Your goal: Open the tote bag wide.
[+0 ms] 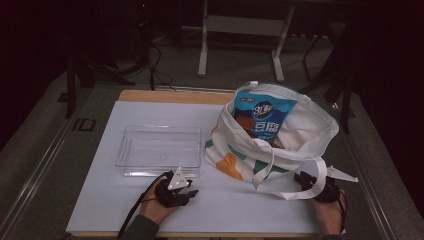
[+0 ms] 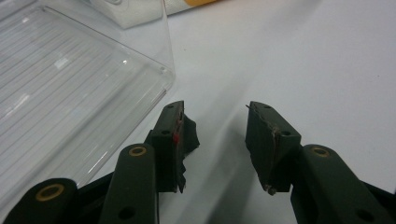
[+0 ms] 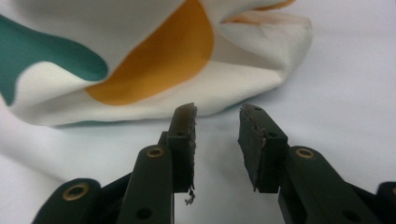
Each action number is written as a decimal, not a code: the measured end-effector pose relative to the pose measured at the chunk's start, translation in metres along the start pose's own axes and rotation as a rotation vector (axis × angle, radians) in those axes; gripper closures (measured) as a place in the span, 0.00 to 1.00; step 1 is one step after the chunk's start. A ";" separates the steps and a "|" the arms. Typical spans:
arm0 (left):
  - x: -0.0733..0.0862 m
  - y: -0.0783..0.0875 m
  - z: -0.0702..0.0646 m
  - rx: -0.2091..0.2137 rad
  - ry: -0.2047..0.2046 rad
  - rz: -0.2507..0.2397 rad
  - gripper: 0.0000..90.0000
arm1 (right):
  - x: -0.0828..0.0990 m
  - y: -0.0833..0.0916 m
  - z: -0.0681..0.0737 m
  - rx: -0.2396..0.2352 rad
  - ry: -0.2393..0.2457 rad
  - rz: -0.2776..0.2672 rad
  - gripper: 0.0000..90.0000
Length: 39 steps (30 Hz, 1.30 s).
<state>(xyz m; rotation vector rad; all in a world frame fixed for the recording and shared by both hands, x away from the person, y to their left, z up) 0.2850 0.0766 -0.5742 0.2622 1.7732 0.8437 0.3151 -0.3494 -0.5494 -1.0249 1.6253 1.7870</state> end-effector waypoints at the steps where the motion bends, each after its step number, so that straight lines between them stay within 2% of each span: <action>1: 0.000 0.000 0.000 0.000 0.000 0.000 0.64 | -0.001 0.001 0.001 -0.008 -0.006 -0.001 0.73; 9: 0.000 0.000 0.000 0.012 0.009 -0.009 0.65 | -0.006 0.008 0.007 -0.057 0.032 -0.030 0.73; 16: 0.000 0.000 0.000 0.024 0.015 -0.008 0.66 | -0.010 0.013 0.012 -0.133 0.036 -0.061 0.77; 22: -0.005 0.000 -0.007 0.041 -0.004 -0.001 0.68 | -0.014 0.018 0.017 -0.186 0.038 -0.085 0.79; 26: -0.012 0.004 -0.014 0.054 0.004 -0.027 0.71 | -0.015 0.020 0.021 -0.224 0.032 -0.096 0.81; 29: -0.018 0.007 -0.020 0.072 -0.006 -0.049 0.72 | -0.016 0.021 0.024 -0.232 0.041 -0.094 0.80; 36: -0.034 0.013 -0.032 0.106 -0.033 -0.065 0.73 | -0.018 0.023 0.026 -0.234 0.040 -0.109 0.78; 39: -0.042 0.017 -0.036 0.113 -0.033 -0.088 0.72 | -0.020 0.026 0.026 -0.239 0.023 -0.117 0.77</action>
Point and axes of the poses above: each handheld gripper's, and its own axes: y roughly backward along the jaws, x roughly out of its underside, z roughly to its left, the point moved 5 cm from there along -y, roughly forward along the jaws, and after that the axes turned 14 degrees about x, right-handed, at the moved point
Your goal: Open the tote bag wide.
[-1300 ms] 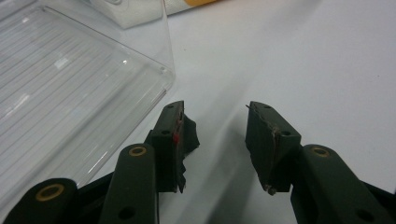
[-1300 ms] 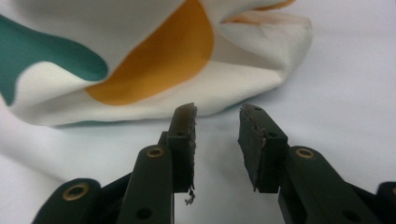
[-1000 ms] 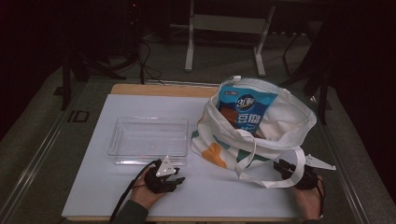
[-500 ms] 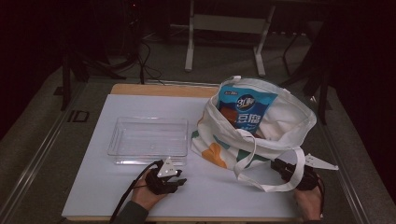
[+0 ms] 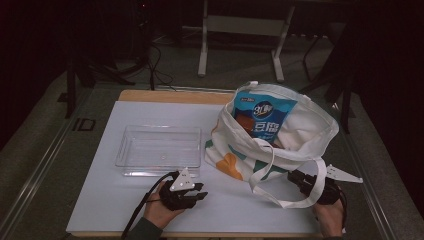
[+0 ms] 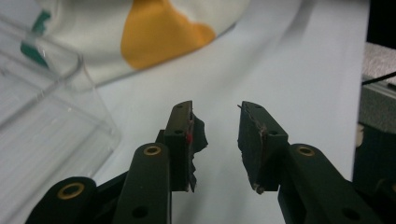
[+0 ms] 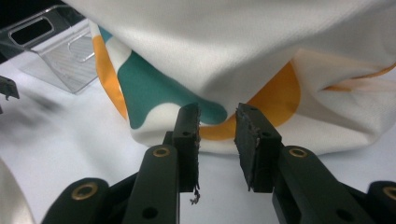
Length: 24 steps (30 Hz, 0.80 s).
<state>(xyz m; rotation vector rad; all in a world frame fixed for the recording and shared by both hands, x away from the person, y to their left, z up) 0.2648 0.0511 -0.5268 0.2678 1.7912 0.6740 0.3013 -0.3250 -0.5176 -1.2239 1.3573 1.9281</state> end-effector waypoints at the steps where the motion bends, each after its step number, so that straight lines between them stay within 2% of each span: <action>1: -0.003 0.001 -0.001 0.002 0.002 -0.006 0.72 | -0.001 0.000 0.000 0.000 0.004 -0.002 0.77; 8: -0.028 0.007 -0.008 0.031 -0.042 -0.026 0.71 | -0.005 0.001 0.002 -0.002 0.016 -0.013 0.73; 15: -0.048 0.010 -0.005 0.013 -0.082 -0.019 0.69 | -0.007 0.002 0.003 -0.018 0.004 -0.028 0.72; 16: -0.054 0.012 -0.001 0.000 -0.085 -0.014 0.69 | -0.008 0.001 0.004 -0.027 0.005 -0.033 0.75; 21: -0.066 0.016 0.008 -0.020 -0.091 -0.018 0.69 | -0.008 0.000 0.005 -0.017 0.011 -0.042 0.90; 24: -0.078 0.020 0.018 -0.043 -0.092 -0.024 0.67 | -0.009 0.001 0.004 -0.014 0.007 -0.052 0.94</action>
Point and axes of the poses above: each handheld gripper's, and its own axes: y roughly backward along the jaws, x roughly out of its underside, z roughly to its left, the point moved 5 cm from there along -y, roughly forward along the jaws, and after that the axes turned 14 degrees about x, right-handed, at the moved point
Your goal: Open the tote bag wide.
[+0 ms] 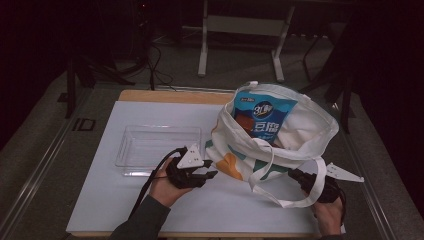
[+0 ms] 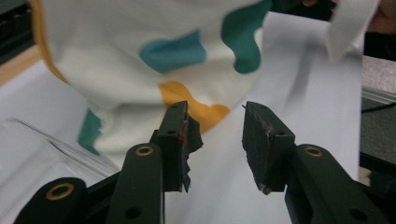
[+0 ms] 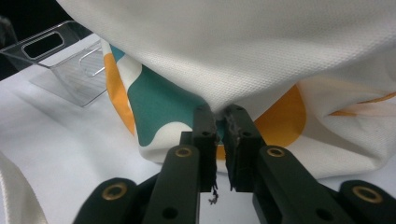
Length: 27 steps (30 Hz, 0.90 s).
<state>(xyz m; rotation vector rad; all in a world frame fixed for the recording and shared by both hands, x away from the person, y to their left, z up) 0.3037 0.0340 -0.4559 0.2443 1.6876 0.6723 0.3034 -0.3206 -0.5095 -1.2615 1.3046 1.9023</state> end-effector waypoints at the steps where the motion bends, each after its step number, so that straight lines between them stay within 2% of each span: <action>1: -0.002 0.000 0.004 -0.016 0.004 0.007 0.66 | 0.000 0.000 0.000 0.000 -0.001 -0.003 0.95; 10: -0.018 0.000 0.035 -0.061 0.035 -0.011 0.66 | -0.001 -0.001 0.002 0.007 0.006 -0.008 0.99; 14: -0.023 0.000 0.042 -0.066 0.039 -0.015 0.67 | -0.001 -0.001 0.002 0.006 -0.001 -0.011 0.99; 15: -0.027 0.002 0.047 -0.059 0.049 -0.041 0.67 | -0.001 0.000 0.002 0.005 -0.002 -0.011 0.99; 17: -0.027 0.002 0.047 -0.059 0.049 -0.041 0.68 | -0.001 0.000 0.002 0.006 0.003 -0.012 0.99; 18: -0.032 0.004 0.055 -0.072 0.061 -0.051 0.69 | -0.001 0.000 0.002 0.006 0.004 -0.012 0.99; 22: -0.041 0.005 0.063 -0.096 0.057 -0.047 0.69 | -0.001 0.000 0.002 0.005 0.003 -0.012 0.99; 27: -0.049 0.003 0.071 -0.105 0.064 -0.055 0.68 | -0.002 0.000 0.002 0.004 0.003 -0.012 0.99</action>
Point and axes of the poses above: each handheld gripper's, and its own axes: y roughly backward along the jaws, x roughly out of its underside, z roughly to its left, the point moved 5 cm from there along -y, roughly forward along the jaws, and after that the axes turned 14 degrees about x, right-handed, at the moved point
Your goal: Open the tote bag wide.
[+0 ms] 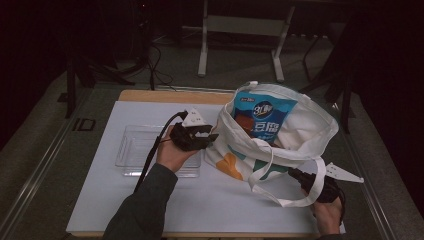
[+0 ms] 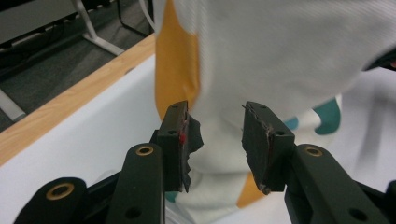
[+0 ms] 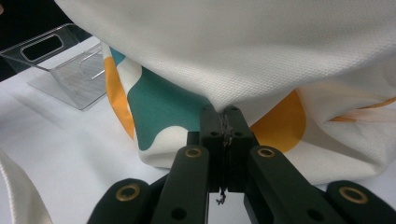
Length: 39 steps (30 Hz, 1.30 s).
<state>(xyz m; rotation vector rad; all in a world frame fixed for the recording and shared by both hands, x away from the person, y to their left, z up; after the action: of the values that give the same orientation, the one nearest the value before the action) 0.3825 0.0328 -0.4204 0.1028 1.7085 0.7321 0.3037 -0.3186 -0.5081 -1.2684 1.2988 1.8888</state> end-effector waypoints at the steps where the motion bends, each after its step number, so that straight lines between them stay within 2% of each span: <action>1: 0.000 0.000 0.000 0.000 0.000 0.000 0.68 | 0.000 0.000 0.000 0.000 0.001 0.000 0.99; 2: -0.005 -0.003 0.003 -0.008 -0.015 0.013 0.68 | 0.000 0.000 0.000 0.000 0.001 0.000 0.99; 5: -0.010 -0.007 0.007 -0.026 -0.015 0.023 0.68 | 0.000 0.000 0.000 -0.001 -0.003 0.000 0.99; 7: -0.012 -0.010 0.008 -0.019 -0.006 0.016 0.70 | -0.001 0.000 0.000 0.000 -0.008 -0.002 0.99; 8: -0.013 -0.011 0.009 -0.031 -0.008 0.010 0.74 | -0.001 0.000 0.001 0.000 -0.009 -0.004 0.99; 11: -0.014 -0.015 0.010 -0.020 0.000 0.010 0.93 | -0.002 0.000 0.002 0.002 -0.006 -0.009 0.99; 13: -0.015 -0.016 0.009 -0.021 -0.002 0.011 0.96 | -0.003 0.000 0.002 0.004 -0.005 -0.013 0.99; 18: -0.017 -0.015 0.009 -0.022 0.001 0.012 0.96 | -0.005 0.000 0.004 0.014 -0.006 -0.026 0.99; 24: -0.013 -0.017 0.014 -0.008 0.031 0.013 0.96 | -0.007 -0.001 0.007 0.017 -0.008 -0.025 0.99; 39: 0.000 -0.026 0.021 -0.007 0.065 0.058 0.96 | -0.004 -0.005 0.009 0.001 -0.001 -0.002 0.99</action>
<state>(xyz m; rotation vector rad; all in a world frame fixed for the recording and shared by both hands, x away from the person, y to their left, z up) 0.4097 0.0210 -0.4358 0.1259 1.7706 0.7915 0.3058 -0.3077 -0.5062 -1.2673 1.2970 1.8868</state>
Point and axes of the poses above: each handheld gripper's, and its own axes: y roughly backward along the jaws, x roughly out of its underside, z roughly to its left, the point moved 5 cm from there along -y, roughly forward along the jaws, and after that the axes turned 14 degrees about x, right-handed, at the moved point
